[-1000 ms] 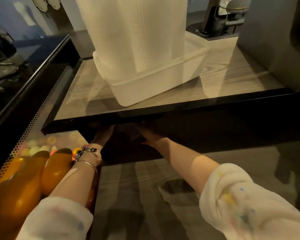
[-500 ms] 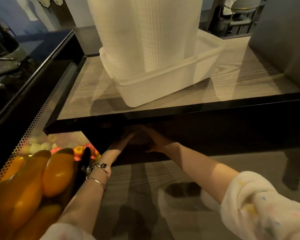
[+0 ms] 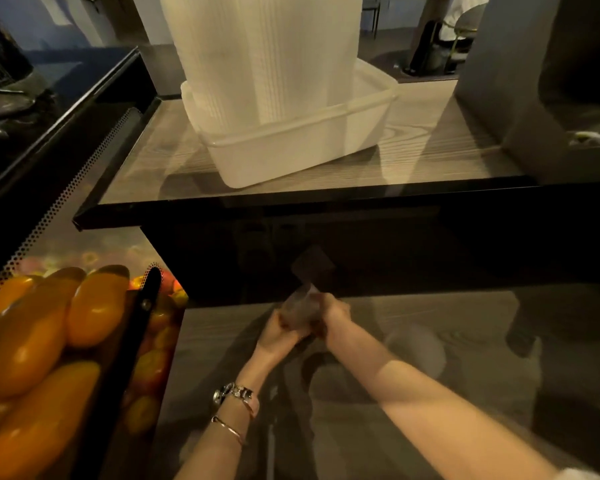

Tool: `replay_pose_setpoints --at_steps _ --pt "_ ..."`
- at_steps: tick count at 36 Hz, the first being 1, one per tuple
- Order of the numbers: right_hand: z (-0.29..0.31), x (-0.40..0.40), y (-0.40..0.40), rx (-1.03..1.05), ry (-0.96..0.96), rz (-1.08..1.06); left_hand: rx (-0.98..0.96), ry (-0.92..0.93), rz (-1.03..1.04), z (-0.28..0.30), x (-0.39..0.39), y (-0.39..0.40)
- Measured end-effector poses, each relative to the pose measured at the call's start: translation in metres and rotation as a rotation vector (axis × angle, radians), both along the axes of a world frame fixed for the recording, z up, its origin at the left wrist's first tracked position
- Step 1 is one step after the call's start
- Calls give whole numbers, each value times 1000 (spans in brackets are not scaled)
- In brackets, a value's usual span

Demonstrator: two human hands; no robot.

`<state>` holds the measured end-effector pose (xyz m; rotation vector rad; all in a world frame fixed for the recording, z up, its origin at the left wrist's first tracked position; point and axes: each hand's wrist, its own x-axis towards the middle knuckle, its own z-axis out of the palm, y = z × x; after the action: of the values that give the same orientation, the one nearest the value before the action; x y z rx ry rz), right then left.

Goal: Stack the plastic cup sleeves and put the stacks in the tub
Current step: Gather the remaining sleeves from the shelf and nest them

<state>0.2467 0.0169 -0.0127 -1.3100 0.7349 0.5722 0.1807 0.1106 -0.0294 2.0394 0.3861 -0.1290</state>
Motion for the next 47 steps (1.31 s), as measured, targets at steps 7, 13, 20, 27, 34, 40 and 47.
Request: replay_pose_setpoints --at_steps 7,13,20,27,34,40,47 --pt "-17 -63 -11 -310 -493 330 -26 38 122 -16 -34 -6" --pt "-29 -83 -23 -383 -484 487 -78 -31 134 -26 -46 -11" --pt "-2 -91 -38 -243 -522 541 -137 -167 183 -14 -55 -16" --pt "33 -103 -57 -306 -728 640 -168 -252 186 28 -79 -20" --pt "61 -101 -78 -293 -966 643 -167 -354 146 66 -80 -37" --pt "76 -96 -112 -390 -1053 566 -91 -348 28 82 -65 -63" --pt "68 -104 -163 -437 -1005 417 -99 -269 -71 80 -59 -109"
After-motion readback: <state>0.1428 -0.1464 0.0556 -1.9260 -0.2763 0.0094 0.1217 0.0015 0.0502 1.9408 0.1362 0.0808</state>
